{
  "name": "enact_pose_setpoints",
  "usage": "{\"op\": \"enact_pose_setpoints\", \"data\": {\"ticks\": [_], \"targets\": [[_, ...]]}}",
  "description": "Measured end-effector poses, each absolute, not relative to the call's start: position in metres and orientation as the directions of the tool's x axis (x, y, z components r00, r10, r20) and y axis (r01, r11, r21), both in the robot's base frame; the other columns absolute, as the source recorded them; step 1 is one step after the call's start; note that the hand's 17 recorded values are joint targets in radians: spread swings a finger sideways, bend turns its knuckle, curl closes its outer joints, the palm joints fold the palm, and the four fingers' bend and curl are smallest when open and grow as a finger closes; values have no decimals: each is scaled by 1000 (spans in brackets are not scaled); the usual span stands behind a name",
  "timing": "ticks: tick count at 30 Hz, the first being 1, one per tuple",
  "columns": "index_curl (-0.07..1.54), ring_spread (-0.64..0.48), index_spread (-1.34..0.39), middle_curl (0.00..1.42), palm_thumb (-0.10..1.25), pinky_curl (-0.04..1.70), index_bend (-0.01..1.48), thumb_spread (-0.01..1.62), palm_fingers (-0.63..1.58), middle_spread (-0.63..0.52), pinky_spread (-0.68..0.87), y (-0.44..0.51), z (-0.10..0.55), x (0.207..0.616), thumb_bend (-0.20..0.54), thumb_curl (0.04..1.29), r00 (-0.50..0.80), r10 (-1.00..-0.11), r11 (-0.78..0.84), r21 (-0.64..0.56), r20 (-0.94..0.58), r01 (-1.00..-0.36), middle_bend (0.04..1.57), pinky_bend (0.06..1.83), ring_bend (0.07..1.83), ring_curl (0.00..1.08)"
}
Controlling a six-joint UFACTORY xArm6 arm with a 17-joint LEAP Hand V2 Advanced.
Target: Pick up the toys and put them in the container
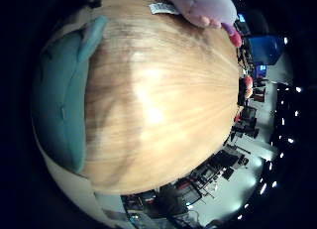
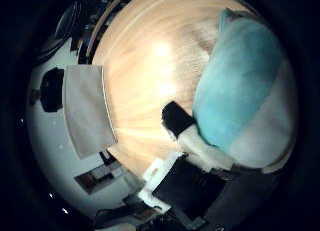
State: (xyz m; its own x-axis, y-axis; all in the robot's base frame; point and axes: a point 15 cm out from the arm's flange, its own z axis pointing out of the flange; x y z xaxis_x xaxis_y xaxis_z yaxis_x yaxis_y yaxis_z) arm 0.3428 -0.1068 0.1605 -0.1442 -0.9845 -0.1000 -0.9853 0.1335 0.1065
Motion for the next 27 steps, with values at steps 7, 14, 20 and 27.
{"op": "enact_pose_setpoints", "data": {"ticks": [7, 14, 20, 27], "targets": [[235, -352, -492, 525, 760, 389, 197, 1104, 1124, -411, -452, -104, 164, 335, 71, 417, -144, -984, 129, 133, -108, -983, 543, 1338, 1145, 443], [318, -328, -527, 599, 893, 395, 263, 1091, 1225, -441, -454, -102, 187, 332, 64, 449, -137, -985, 127, 104, -104, -986, 676, 1262, 1170, 468], [384, -319, -538, 631, 986, 404, 315, 1066, 1231, -440, -472, -98, 210, 328, 51, 472, -131, -986, 121, 93, -107, -988, 740, 1233, 1184, 476], [454, -319, -543, 644, 1039, 415, 358, 1054, 1228, -436, -481, -97, 248, 336, 15, 487, -124, -988, 121, 37, -97, -992, 779, 1214, 1199, 480]]}}
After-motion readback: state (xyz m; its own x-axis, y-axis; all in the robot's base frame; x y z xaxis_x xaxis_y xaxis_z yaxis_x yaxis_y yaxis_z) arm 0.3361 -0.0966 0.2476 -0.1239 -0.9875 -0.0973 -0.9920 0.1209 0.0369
